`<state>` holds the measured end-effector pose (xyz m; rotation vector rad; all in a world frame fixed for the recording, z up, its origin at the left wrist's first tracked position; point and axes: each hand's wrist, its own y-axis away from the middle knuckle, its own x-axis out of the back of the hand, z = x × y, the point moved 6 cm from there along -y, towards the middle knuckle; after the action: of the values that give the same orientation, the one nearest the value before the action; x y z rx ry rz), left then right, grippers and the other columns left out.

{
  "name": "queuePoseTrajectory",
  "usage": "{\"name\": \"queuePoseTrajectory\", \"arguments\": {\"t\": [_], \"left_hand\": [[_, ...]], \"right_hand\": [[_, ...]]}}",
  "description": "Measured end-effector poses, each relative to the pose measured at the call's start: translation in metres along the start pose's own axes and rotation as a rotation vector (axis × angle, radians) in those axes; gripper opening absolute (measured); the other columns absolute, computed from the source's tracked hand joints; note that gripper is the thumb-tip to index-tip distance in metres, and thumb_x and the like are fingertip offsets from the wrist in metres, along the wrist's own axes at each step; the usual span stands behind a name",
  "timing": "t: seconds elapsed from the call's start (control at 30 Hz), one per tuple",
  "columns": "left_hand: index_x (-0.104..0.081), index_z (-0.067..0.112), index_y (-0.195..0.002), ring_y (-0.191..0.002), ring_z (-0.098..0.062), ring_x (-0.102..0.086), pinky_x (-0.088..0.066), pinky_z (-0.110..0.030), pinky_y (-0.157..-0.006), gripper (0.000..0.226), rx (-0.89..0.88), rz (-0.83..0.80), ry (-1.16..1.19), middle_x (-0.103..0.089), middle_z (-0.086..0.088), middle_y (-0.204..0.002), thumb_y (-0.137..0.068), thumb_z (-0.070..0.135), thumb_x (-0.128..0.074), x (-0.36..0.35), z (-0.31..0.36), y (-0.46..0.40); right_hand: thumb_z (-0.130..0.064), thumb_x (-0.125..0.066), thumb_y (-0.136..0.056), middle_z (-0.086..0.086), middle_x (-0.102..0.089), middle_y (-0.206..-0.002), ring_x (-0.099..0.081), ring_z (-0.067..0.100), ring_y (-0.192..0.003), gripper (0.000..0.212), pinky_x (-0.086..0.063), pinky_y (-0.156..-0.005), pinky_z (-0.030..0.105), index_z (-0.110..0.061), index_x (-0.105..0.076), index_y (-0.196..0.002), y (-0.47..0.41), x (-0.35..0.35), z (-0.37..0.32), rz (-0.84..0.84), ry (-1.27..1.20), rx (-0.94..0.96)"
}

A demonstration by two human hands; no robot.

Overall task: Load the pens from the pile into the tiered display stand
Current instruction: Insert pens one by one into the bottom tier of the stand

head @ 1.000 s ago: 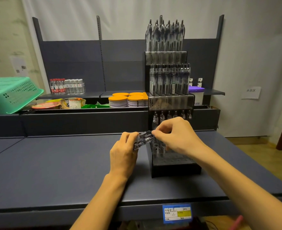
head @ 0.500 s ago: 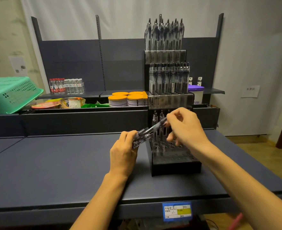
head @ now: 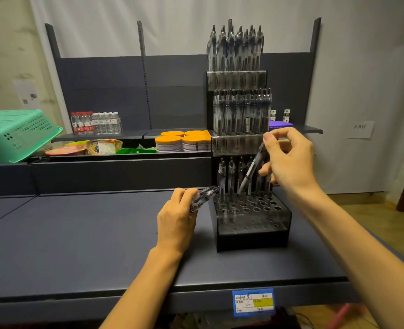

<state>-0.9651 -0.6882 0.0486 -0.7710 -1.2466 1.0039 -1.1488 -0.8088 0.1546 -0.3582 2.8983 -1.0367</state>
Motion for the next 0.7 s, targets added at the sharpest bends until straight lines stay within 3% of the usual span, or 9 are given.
{"name": "queuePoseTrajectory", "arguments": {"t": [0.17, 0.37, 0.7], "left_hand": [[-0.049, 0.022, -0.107, -0.06, -0.028, -0.057, -0.049, -0.034, -0.044, 0.049, 0.025, 0.009, 0.019, -0.06, -0.008, -0.088, -0.074, -0.002, -0.076, 0.001, -0.002, 0.0], [-0.048, 0.022, -0.107, -0.06, -0.028, -0.057, -0.05, -0.037, -0.044, 0.05, 0.017, 0.008, 0.013, -0.06, -0.009, -0.087, -0.074, -0.002, -0.076, 0.0, -0.001, 0.0], [-0.049, 0.022, -0.106, -0.06, -0.027, -0.057, -0.05, -0.035, -0.044, 0.047, 0.015, 0.014, 0.016, -0.06, -0.008, -0.087, -0.075, 0.0, -0.075, 0.001, -0.001, 0.0]], "right_hand": [[-0.027, -0.056, -0.097, 0.0, -0.065, -0.08, -0.063, 0.02, -0.044, 0.012, -0.039, -0.037, 0.016, -0.025, -0.057, -0.085, -0.001, -0.001, 0.002, 0.019, 0.082, 0.056], [-0.025, -0.059, -0.096, -0.009, -0.062, -0.079, -0.059, 0.009, -0.041, 0.01, -0.043, -0.039, 0.014, -0.016, -0.063, -0.096, 0.002, -0.009, 0.005, -0.038, 0.155, 0.063], [-0.03, -0.072, -0.086, -0.001, -0.069, -0.07, -0.059, 0.004, -0.041, 0.016, -0.041, -0.041, 0.012, -0.015, -0.071, -0.081, 0.0, -0.026, 0.006, -0.153, 0.254, 0.008]]}}
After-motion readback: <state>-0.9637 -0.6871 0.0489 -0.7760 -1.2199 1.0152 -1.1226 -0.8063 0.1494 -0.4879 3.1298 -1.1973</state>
